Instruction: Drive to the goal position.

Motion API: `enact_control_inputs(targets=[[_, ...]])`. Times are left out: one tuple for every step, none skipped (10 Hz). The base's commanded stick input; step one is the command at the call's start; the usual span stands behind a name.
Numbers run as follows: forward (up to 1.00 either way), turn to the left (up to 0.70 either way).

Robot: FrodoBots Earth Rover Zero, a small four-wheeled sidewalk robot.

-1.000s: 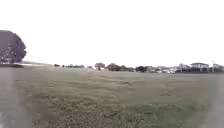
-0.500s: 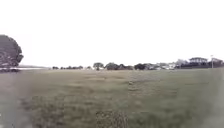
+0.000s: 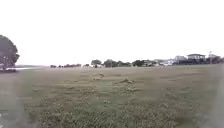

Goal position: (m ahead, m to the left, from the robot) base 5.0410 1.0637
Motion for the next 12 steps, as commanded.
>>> enact_control_inputs(targets=[[0.85,0.34],[0.85,0.34],[0.85,0.34],[0.85,0.34],[0.85,0.34],[0.85,0.34],[0.85,0.34],[0.85,0.34],[0.85,0.34],[0.85,0.34],[0.85,0.25],[0.85,0.09]])
